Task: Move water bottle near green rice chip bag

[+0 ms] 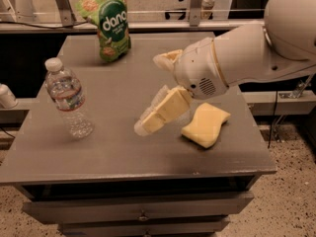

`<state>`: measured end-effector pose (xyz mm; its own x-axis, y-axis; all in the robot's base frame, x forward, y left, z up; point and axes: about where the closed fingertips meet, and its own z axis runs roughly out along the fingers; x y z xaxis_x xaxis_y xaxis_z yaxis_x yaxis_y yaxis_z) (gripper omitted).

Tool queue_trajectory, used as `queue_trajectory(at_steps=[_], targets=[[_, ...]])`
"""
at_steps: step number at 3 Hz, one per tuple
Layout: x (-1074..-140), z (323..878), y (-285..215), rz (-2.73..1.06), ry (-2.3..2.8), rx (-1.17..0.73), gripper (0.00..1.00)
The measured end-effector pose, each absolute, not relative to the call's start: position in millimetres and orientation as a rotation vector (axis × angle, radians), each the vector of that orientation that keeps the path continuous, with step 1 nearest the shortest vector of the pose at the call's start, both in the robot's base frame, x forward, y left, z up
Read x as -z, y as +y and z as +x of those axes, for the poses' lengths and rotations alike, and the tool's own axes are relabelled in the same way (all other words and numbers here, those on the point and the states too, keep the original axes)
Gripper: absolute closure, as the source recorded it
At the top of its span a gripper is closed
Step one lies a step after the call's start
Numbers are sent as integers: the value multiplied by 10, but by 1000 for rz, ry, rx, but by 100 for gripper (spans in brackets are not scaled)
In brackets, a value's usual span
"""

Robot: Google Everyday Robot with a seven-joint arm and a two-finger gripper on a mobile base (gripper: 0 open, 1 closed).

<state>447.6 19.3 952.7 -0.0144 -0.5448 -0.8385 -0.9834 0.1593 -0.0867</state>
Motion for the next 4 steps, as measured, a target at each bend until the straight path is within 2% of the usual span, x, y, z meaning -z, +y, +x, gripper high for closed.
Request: queue_trajectory(at_steps=[1, 4], targets=[[-9528, 4517, 227, -1498, 1624, -735, 0], [-9211, 4789, 864, -1577, 1368, -875, 0]])
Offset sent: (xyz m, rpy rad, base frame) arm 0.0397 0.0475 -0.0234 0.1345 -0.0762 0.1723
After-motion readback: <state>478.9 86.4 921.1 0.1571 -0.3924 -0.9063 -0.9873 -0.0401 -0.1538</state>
